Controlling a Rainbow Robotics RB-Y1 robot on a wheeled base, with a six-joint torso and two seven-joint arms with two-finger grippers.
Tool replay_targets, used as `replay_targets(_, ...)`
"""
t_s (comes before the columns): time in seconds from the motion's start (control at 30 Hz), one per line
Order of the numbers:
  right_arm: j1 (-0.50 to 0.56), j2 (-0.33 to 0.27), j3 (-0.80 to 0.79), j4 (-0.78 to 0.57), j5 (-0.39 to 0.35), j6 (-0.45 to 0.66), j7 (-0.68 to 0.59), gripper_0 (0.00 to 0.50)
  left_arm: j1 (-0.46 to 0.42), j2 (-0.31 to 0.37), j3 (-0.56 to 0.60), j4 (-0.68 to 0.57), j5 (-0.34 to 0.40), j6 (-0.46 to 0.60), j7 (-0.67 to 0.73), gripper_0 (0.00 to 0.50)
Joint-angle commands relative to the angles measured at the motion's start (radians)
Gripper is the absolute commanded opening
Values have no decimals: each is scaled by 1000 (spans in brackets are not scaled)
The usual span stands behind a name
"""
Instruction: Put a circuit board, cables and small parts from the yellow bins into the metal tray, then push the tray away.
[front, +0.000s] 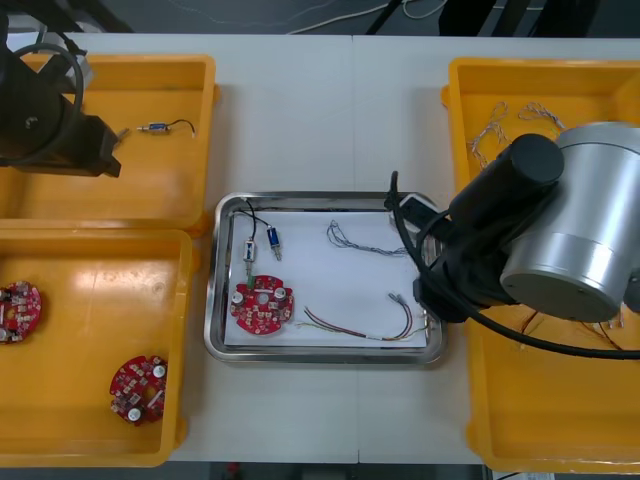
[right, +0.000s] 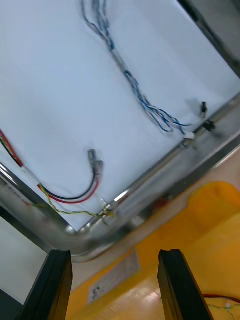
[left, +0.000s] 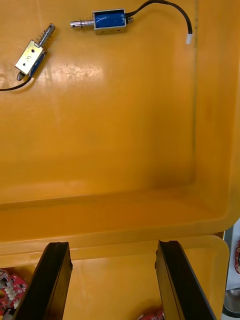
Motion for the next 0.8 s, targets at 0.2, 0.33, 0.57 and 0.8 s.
replay_targets(0.2,-132,156,129,112,7,-80,241,500,40,67,52,-28,21,7,-130,500)
replay_targets(0.33,-172,207,170,158,5,-100,322,500,46,69,59,-27,28,7,-127,500)
replay_targets(0.57,-216,264,249,192,31,-108,400,500,48,73,61,-27,30,7,-125,500)
replay_targets(0.8,-223,268,338,190,50,-159,405,500,48,73,61,-27,22,7,-122,500)
